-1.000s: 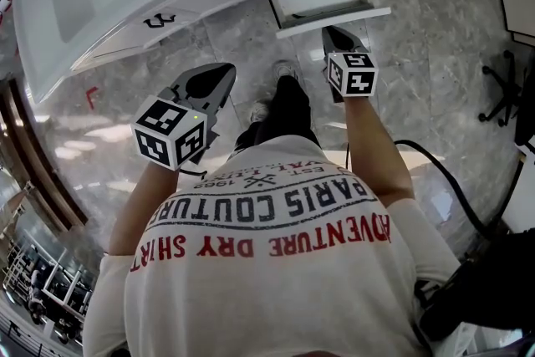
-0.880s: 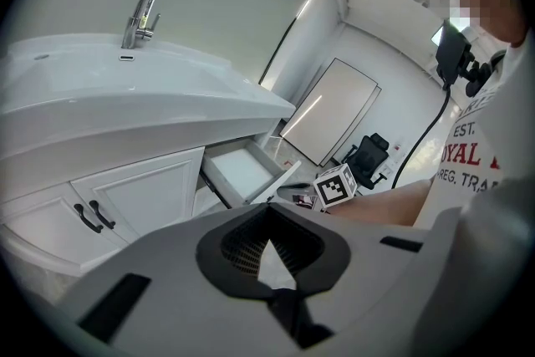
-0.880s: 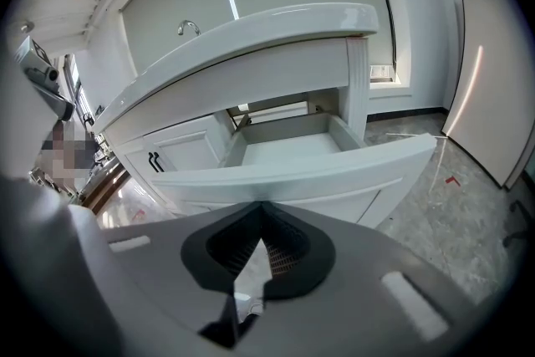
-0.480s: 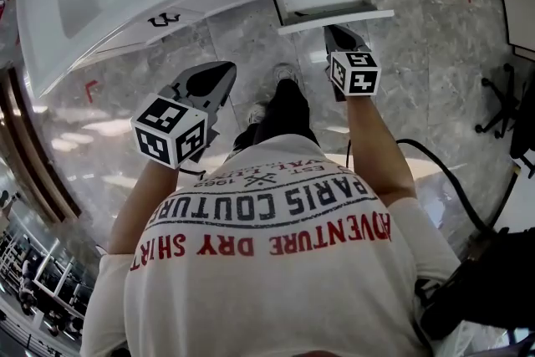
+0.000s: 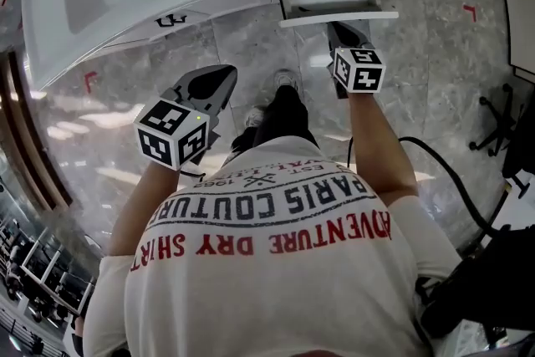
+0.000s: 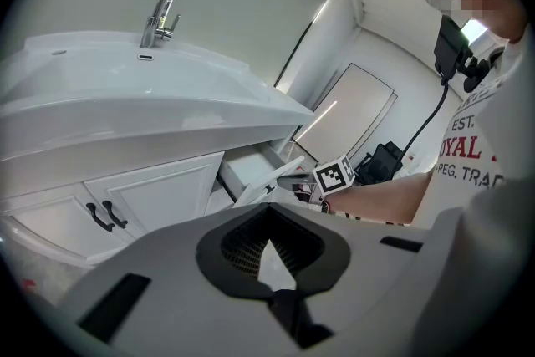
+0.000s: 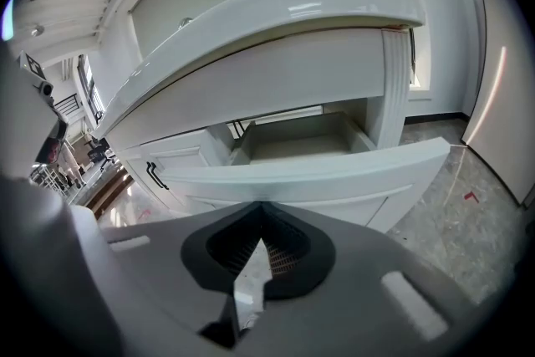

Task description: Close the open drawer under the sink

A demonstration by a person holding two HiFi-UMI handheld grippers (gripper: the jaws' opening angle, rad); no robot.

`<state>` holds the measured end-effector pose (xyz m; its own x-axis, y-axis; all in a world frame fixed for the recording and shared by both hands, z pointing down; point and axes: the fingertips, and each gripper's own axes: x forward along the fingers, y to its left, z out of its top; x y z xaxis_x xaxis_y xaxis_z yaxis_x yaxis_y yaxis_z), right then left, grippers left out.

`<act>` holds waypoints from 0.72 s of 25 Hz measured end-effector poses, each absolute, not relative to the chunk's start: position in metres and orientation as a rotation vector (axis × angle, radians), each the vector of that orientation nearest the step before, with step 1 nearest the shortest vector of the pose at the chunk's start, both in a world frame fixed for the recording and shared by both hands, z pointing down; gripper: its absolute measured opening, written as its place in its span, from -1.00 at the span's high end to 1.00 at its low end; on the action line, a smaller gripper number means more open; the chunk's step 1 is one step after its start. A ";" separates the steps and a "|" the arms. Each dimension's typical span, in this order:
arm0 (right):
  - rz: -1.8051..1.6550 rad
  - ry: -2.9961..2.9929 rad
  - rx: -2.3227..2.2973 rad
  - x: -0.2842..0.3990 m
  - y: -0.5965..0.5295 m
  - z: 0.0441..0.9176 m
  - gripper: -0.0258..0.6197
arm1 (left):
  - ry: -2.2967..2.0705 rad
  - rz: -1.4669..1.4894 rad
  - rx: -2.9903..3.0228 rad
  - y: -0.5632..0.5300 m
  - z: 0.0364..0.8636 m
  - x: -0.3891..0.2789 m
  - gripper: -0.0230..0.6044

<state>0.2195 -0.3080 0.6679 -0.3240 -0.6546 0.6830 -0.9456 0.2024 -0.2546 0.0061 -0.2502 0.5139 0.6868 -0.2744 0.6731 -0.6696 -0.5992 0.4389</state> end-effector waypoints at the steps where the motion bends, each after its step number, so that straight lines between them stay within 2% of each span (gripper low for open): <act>1: 0.912 -2.060 1.485 0.219 -0.313 0.668 0.92 | -0.727 0.728 2.193 -0.252 0.514 0.005 0.93; 18: 0.895 -2.108 1.480 0.214 -0.384 0.666 0.92 | -0.816 0.711 2.125 -0.268 0.525 -0.013 0.93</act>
